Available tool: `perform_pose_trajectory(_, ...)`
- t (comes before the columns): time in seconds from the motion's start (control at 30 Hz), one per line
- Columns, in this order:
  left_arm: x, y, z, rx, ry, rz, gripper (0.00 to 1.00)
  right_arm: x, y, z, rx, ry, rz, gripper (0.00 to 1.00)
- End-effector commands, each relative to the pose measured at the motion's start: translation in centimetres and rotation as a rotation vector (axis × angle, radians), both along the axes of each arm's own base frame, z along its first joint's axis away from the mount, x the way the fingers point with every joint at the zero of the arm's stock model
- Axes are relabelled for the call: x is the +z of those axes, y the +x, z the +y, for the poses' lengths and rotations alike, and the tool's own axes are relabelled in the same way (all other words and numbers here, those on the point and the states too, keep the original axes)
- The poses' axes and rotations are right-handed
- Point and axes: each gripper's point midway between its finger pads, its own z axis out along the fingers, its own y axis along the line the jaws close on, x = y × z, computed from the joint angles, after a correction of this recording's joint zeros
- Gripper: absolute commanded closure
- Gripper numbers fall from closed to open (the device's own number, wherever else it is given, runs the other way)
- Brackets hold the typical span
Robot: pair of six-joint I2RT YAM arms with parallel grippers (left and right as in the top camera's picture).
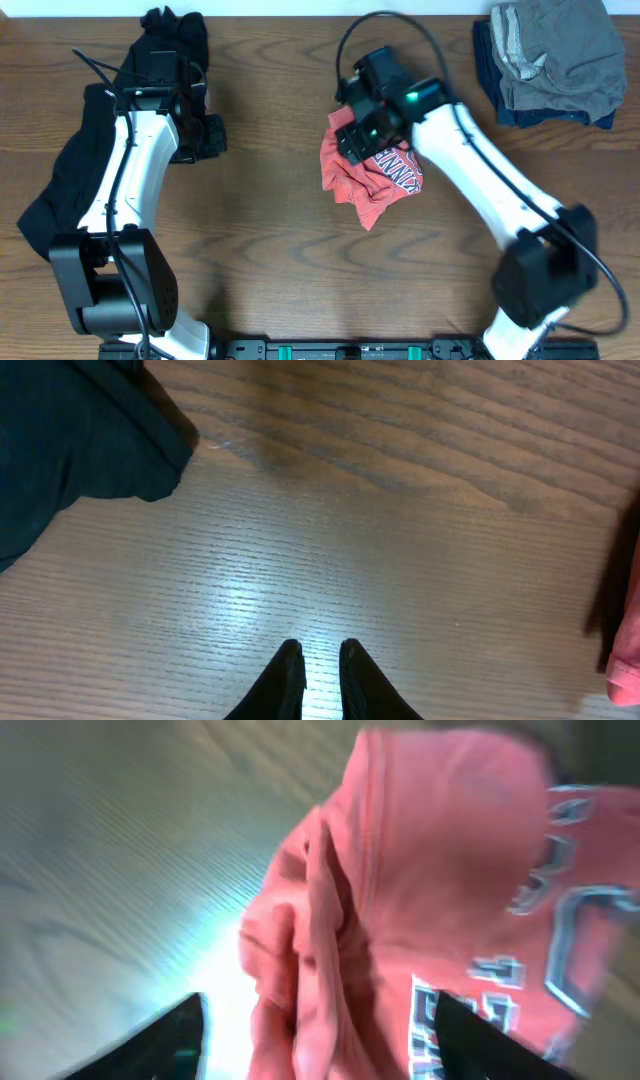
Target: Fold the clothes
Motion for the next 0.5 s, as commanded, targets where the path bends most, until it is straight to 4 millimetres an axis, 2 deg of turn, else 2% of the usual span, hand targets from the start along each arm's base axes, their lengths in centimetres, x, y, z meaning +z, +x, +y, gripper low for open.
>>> perform_pose_trajectory(0.0, 0.5, 0.4, 0.2, -0.005, 0.009, -0.017, 0.84, 2.0, -0.3, -1.3, -0.050, 0.016, 0.004, 0.46)
perform_pose_trajectory(0.13, 0.6, 0.9, 0.3, -0.004, 0.009, -0.039, 0.84, -1.0, -2.4, -3.0, -0.082, -0.040, 0.127, 0.48)
perform_pose_trajectory(0.33, 0.7, 1.3, 0.3, -0.004, 0.011, -0.057, 0.84, -5.0, -5.7, -4.1, -0.108, -0.078, 0.270, 0.50)
perform_pose_trajectory(0.4, 0.8, 1.5, 0.3, -0.004, 0.011, -0.063, 0.84, -6.3, -6.8, -4.6, -0.117, -0.097, 0.308, 0.56)
perform_pose_trajectory(0.47, 0.8, 1.6, 0.3, -0.004, 0.011, -0.068, 0.84, -6.7, -6.9, -4.7, -0.117, -0.099, 0.311, 0.63)
